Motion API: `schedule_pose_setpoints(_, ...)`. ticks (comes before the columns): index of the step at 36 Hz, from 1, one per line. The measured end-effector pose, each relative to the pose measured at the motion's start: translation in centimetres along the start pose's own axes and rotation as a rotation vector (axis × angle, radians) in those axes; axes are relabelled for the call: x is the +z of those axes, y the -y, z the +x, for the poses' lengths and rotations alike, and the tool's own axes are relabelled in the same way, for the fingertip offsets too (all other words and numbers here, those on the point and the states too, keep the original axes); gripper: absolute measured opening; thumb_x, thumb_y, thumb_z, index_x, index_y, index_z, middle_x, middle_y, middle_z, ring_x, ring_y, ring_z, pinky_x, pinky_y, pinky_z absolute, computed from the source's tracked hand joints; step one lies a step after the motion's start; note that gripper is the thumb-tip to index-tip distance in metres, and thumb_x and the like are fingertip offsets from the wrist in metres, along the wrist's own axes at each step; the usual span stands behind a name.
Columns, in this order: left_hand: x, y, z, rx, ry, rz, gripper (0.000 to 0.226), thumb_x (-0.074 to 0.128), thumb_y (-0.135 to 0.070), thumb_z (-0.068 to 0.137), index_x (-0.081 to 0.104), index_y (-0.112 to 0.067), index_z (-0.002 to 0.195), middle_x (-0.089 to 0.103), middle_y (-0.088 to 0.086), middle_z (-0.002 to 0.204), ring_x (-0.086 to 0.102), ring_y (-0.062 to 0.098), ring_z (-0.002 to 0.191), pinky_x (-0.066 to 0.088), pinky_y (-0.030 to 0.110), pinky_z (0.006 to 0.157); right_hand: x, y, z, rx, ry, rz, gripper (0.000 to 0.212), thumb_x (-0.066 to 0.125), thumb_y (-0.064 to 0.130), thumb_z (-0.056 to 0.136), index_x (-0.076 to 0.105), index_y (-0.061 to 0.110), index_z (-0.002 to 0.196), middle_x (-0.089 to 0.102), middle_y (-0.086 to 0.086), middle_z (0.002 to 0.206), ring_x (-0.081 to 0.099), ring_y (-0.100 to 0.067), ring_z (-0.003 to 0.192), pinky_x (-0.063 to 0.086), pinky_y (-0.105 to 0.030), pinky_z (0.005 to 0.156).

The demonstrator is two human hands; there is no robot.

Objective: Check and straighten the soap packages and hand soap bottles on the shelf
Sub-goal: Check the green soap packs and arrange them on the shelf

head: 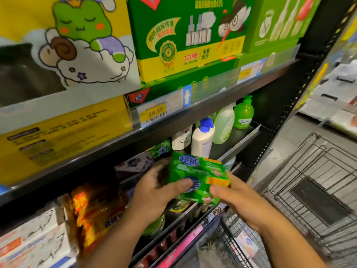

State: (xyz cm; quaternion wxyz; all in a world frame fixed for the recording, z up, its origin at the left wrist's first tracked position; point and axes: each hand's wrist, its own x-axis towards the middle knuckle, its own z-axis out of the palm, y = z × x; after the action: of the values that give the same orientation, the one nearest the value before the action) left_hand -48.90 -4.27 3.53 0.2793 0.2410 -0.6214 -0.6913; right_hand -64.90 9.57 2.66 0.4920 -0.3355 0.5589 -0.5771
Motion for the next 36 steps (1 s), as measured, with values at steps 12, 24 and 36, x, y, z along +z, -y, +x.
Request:
schedule_pose_setpoints(12, -1.5, -1.2, -0.9, 0.102, 0.383, 0.316, 0.129, 0.097, -0.038, 0.046, 0.016, -0.067, 0.143, 0.024, -0.024, 0.157, 0.033, 0.013, 0.145, 0.042, 0.047, 0.111, 1.2, 0.9, -0.1, -0.017, -0.165, 0.352, 0.056, 0.074, 0.039, 0.079, 0.063, 0.007, 0.125, 0.065, -0.028, 0.121, 0.067, -0.030, 0.085, 0.056, -0.030, 0.055)
schedule_pose_setpoints(24, -1.4, -1.2, -1.3, 0.470, 0.047, 0.292, 0.074, 0.092, -0.050, 0.052, 0.054, -0.039, 0.114, 0.056, -0.007, 0.136, 0.053, 0.021, 0.129, 0.049, 0.040, 0.101, 2.6, 1.1, -0.5, 0.134, 0.102, 0.297, 0.063, 0.084, 0.039, 0.073, 0.066, 0.013, 0.128, 0.068, -0.023, 0.121, 0.070, -0.037, 0.100, 0.062, -0.031, 0.074)
schedule_pose_setpoints(36, -1.1, -3.4, -0.9, 0.115, 0.092, 0.477, 0.079, 0.098, -0.038, 0.038, 0.060, -0.049, 0.106, 0.064, -0.023, 0.110, 0.064, 0.002, 0.105, 0.053, 0.027, 0.086, 0.8, 0.2, 0.7, -0.216, -0.141, -0.459, 0.068, 0.097, 0.015, 0.057, 0.056, 0.032, 0.109, 0.069, 0.010, 0.093, 0.066, -0.006, 0.083, 0.051, -0.020, 0.074)
